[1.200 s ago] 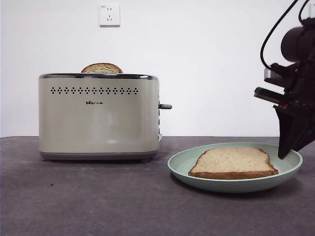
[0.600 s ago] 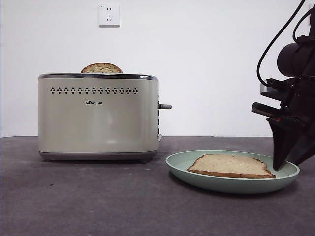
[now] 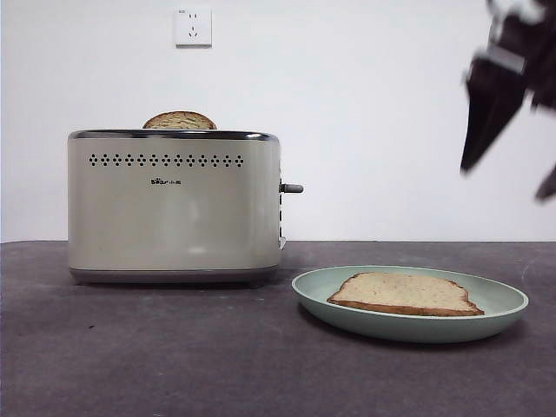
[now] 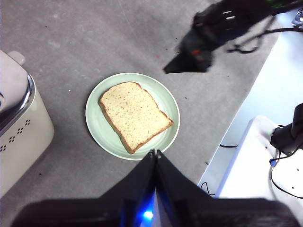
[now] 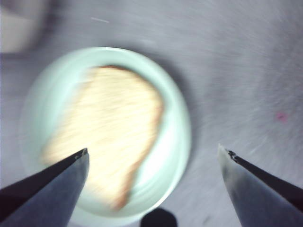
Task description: Take the bread from the toaster,put the bread on the plate,put the plate on the table
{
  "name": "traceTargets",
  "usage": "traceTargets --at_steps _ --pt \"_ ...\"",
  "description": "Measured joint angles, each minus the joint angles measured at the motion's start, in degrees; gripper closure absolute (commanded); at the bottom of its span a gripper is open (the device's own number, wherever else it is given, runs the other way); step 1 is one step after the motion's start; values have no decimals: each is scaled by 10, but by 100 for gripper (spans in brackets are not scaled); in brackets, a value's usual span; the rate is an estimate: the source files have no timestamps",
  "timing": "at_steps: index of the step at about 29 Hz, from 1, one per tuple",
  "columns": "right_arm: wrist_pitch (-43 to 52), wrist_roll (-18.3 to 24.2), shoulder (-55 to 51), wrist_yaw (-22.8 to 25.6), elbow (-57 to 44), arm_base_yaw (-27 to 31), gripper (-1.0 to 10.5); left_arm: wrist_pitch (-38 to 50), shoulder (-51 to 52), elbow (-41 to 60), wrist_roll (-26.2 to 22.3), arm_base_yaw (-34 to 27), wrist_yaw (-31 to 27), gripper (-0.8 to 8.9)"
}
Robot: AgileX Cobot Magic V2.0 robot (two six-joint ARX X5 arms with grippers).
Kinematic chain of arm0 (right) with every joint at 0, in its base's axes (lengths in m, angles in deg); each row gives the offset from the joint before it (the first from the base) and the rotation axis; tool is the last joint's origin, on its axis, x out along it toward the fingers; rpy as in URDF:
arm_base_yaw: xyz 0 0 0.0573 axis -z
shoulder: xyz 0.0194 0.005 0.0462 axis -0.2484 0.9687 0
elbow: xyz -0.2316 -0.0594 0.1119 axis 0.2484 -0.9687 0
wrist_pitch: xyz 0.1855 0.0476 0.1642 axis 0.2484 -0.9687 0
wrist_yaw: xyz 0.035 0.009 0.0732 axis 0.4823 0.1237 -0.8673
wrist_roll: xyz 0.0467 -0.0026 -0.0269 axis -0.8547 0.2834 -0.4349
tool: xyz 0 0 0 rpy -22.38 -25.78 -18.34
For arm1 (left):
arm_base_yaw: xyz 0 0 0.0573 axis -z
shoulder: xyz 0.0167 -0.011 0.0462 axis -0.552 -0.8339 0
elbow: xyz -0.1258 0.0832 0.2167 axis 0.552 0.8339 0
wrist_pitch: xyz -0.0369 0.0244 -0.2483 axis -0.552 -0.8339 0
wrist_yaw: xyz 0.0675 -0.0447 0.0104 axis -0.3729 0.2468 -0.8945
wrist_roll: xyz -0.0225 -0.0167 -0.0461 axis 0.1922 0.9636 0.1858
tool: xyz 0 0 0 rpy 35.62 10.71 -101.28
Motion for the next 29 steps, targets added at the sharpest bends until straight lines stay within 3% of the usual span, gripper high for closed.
traceTargets --at_steps 4,8,13,20,29 --pt "-55 0 -129 -63 0 -21 513 1 0 0 0 0 0 822" --pt "-102 3 -223 -72 0 -47 516 2 0 0 0 0 0 822" --pt "-151 5 -302 -72 0 -77 706 2 0 0 0 0 0 822" --pt "-246 20 -339 -91 0 -86 963 2 0 0 0 0 0 822" --pt "-260 39 -335 -101 0 -88 957 2 0 0 0 0 0 822"
